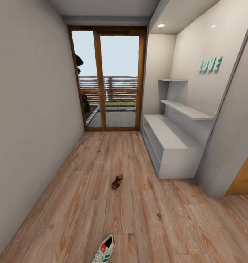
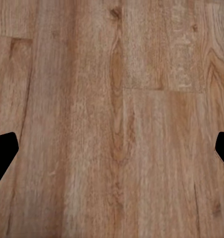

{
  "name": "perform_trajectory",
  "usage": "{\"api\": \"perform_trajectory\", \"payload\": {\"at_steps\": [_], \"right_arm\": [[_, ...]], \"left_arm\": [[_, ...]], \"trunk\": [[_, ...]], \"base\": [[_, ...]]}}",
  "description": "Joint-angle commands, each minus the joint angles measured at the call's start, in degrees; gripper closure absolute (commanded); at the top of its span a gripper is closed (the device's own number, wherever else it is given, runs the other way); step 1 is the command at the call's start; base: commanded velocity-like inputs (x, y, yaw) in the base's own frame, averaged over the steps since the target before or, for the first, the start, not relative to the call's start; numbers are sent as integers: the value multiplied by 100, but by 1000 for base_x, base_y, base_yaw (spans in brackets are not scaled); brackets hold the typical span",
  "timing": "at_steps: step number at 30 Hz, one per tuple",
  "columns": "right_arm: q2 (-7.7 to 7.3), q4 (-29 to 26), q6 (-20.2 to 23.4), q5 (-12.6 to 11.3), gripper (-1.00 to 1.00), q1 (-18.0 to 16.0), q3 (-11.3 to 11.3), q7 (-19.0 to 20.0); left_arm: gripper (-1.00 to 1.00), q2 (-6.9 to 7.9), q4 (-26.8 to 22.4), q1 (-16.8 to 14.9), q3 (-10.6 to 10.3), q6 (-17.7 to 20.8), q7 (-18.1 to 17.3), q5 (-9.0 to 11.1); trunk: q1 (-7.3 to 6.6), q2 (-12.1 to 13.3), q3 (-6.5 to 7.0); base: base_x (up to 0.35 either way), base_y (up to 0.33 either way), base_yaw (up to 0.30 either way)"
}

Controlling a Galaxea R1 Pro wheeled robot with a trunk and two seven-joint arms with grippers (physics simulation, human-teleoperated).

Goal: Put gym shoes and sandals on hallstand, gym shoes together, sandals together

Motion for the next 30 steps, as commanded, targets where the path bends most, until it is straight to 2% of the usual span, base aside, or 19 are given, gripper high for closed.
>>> {"api": "perform_trajectory", "payload": {"at_steps": [1,30], "right_arm": [[1,5,-14,39,-100,-4,-2,-23],[1,6,-14,34,-100,-3,7,-23]], "left_arm": [[-100,-1,4,-3,4,-18,-3,36],[-100,-1,4,-3,7,-18,-3,41]], "trunk": [[2,-2,-6],[2,-2,-6]], "base": [[278,-168,0],[273,-170,0]]}}
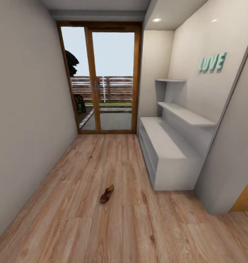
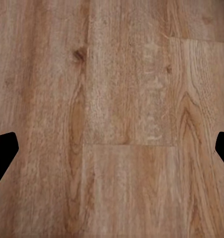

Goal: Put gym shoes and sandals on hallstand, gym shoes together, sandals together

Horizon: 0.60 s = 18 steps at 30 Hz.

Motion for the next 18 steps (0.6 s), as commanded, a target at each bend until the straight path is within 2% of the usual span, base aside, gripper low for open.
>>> {"api": "perform_trajectory", "payload": {"at_steps": [1,6,18], "right_arm": [[0,5,-14,38,-100,-4,-1,-23],[0,4,-14,36,-100,-2,-1,-24],[0,4,-14,38,-100,-2,-1,-24]], "left_arm": [[-100,-1,4,-4,3,-18,-3,37],[-100,-1,0,-4,-2,-33,-3,43],[-100,-1,-4,-4,3,-36,-3,46]], "trunk": [[2,-2,-6],[2,-2,-6],[2,-2,-6]], "base": [[245,-171,16],[102,-72,132],[7,-5,264]]}}
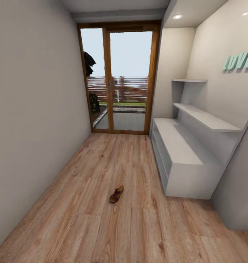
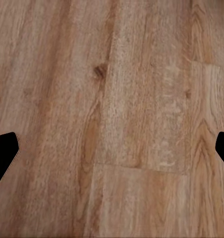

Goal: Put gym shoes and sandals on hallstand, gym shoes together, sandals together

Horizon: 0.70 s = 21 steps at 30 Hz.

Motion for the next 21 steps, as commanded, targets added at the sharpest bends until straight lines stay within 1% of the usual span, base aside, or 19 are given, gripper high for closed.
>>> {"api": "perform_trajectory", "payload": {"at_steps": [1,16,21], "right_arm": [[0,2,-13,38,-100,-2,-1,-26],[0,2,-13,36,-100,-3,-1,-26],[0,2,-13,37,-100,-3,-1,-26]], "left_arm": [[-100,-1,7,-5,0,-19,-3,38],[-100,-7,-1,-13,1,-19,-3,38],[-100,-9,-2,-13,1,-19,-3,38]], "trunk": [[0,-3,-6],[0,-3,-6],[0,-3,-6]], "base": [[1,-1,277],[0,-4,278],[0,-209,278]]}}
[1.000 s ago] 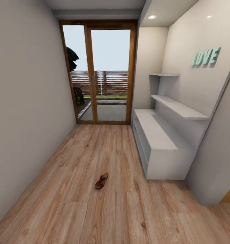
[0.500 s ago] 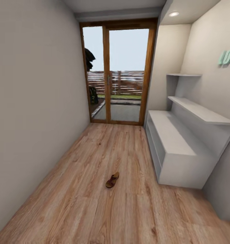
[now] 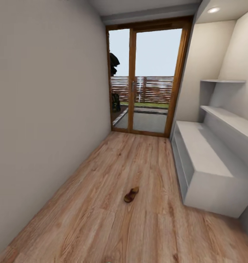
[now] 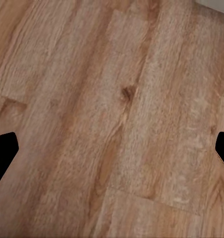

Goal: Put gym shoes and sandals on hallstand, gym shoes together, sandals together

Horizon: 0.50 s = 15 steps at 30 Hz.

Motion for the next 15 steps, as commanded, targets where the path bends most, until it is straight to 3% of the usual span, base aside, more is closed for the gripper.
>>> {"api": "perform_trajectory", "payload": {"at_steps": [1,15], "right_arm": [[0,4,-14,39,-100,-2,-1,-24],[0,4,-14,38,-100,-1,-1,-24]], "left_arm": [[-100,-1,6,-5,2,-19,-3,38],[-100,-1,6,-5,1,-17,-3,38]], "trunk": [[0,-3,-5],[0,-3,-5]], "base": [[0,-243,278],[0,-272,278]]}}
